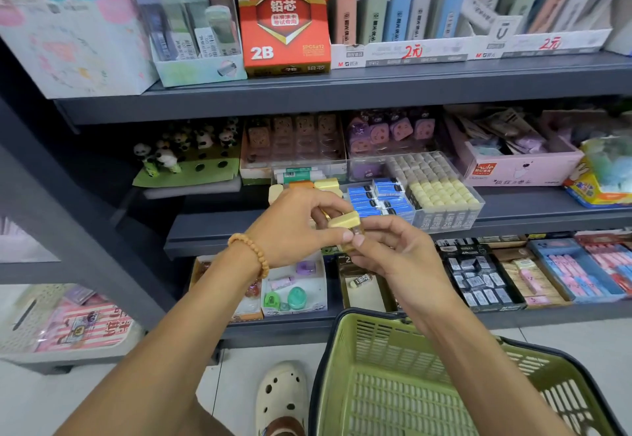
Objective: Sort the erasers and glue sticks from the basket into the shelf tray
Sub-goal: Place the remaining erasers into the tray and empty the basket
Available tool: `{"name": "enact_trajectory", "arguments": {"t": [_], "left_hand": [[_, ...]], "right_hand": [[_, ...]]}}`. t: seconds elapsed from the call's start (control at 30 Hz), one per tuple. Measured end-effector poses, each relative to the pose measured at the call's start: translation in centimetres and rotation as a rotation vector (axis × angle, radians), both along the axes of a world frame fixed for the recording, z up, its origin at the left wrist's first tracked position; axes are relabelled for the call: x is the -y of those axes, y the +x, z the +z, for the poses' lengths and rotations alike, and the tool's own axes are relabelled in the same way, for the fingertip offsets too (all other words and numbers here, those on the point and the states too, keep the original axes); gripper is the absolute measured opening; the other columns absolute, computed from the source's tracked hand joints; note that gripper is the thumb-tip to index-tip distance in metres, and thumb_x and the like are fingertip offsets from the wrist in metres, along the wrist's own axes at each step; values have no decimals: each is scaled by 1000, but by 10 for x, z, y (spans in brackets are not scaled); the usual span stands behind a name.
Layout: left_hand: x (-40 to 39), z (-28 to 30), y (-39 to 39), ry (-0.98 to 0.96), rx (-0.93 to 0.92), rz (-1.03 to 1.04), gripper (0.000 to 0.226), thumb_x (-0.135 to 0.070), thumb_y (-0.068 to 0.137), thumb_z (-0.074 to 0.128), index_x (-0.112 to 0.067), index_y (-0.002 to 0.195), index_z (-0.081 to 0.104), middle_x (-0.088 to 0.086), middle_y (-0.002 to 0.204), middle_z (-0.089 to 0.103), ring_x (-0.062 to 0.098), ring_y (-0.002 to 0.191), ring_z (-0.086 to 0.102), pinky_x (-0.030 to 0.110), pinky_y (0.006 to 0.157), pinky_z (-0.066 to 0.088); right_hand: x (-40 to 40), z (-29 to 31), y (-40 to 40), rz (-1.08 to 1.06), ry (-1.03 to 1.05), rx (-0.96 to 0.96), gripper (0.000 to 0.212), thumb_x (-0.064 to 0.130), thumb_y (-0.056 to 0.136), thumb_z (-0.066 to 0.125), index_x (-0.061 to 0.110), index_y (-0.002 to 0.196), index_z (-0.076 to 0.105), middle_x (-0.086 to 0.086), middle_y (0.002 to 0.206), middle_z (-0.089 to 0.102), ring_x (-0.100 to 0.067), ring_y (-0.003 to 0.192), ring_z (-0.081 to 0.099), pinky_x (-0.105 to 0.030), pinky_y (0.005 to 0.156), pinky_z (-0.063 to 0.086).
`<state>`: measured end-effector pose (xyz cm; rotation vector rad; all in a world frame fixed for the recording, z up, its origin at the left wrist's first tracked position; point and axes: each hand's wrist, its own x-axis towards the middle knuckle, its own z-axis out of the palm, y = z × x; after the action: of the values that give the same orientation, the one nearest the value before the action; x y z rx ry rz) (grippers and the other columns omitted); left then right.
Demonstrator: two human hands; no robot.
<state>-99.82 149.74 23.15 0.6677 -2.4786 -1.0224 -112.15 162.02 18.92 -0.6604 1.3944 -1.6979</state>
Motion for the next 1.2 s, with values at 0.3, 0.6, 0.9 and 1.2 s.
{"name": "enact_trajectory", "arguments": {"t": [0.3,0.6,0.9,1.2], "left_hand": [[-23,-6,14,24,4,74,23,-20,79,78,-28,99,72,-10,92,69,-1,71,55,11,68,48],[-87,-67,37,145,-50,230,28,-16,78,78,-41,85,66,-18,80,68,1,73,61,9,64,45],[-144,-163,37,363,-33,408,22,-16,78,78,-33,88,69,-18,80,69,3,72,63,16,64,49],[-159,-219,27,406,100,456,19,-25,76,79,-34,88,67,-18,81,69,3,76,63,23,72,51]], "right_hand": [[-22,-6,-11,-30,132,-145,7,9,94,65,13,99,68,-13,96,75,-19,82,71,-29,75,57],[-85,-90,-34,52,420,-317,9,17,97,61,19,105,65,-1,103,70,-13,99,64,-23,85,48],[-146,-220,-52,250,743,-417,16,14,98,59,7,110,66,-5,97,64,-16,91,58,-8,70,40],[-202,-318,-58,680,1020,-426,12,14,90,71,9,100,71,-5,105,69,-15,93,65,-8,79,47]]}}
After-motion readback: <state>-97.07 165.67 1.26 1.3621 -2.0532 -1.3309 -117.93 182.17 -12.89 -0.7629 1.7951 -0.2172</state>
